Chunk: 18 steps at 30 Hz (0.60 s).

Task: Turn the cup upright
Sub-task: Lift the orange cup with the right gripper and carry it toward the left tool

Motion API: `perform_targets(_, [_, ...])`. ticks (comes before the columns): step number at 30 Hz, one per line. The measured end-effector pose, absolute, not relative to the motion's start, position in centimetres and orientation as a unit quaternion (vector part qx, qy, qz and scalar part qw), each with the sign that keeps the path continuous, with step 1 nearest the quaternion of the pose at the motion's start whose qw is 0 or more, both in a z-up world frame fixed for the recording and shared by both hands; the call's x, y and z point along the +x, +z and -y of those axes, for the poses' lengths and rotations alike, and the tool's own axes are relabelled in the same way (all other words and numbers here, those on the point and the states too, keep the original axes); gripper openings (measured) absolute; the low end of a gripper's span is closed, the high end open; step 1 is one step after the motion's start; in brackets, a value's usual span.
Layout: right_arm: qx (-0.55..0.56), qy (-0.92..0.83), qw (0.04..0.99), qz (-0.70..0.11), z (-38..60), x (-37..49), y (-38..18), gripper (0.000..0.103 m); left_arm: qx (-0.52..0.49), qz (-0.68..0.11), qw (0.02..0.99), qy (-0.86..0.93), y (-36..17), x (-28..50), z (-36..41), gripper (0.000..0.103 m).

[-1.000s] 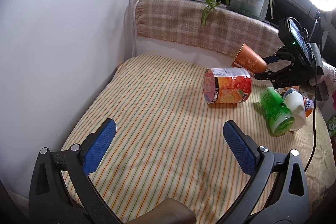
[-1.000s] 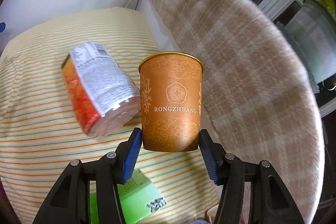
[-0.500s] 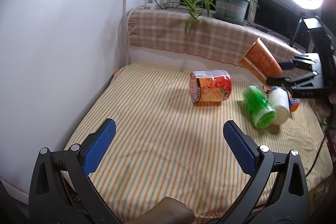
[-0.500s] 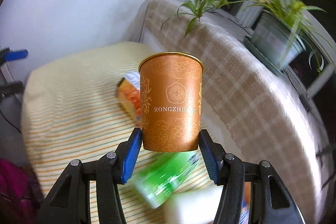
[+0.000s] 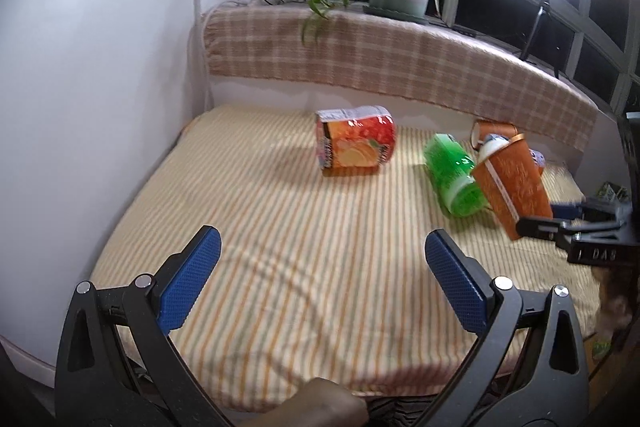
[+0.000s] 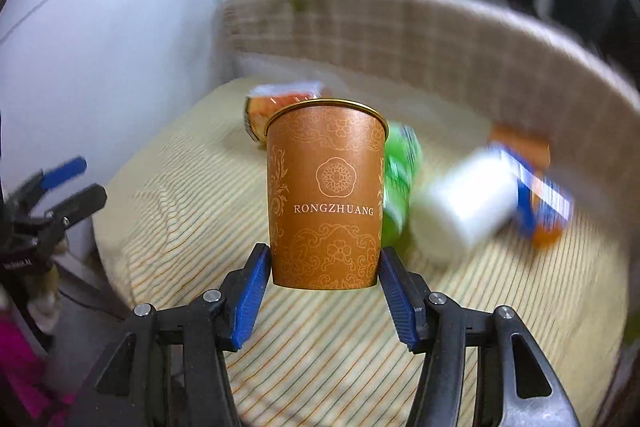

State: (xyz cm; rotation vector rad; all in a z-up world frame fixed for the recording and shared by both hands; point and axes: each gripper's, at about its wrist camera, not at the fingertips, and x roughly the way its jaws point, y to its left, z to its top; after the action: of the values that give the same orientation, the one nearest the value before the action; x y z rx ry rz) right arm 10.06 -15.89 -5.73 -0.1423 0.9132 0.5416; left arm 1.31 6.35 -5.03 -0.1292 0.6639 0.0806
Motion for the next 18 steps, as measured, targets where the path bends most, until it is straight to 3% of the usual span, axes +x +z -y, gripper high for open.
perform_targets(13, [0.161, 0.187, 0.811, -0.531, 20.3, 7.0, -10.9, 0.057, -0.123, -0.397, 0.908, -0.05, -7.1, 3.8, -3.8, 0.103])
perform_targets(18, [0.193, 0.169, 0.806, -0.534, 19.8, 6.8, -12.1, 0.058, -0.146, -0.419, 0.893, -0.071, -8.1, 5.1, -3.2, 0.103])
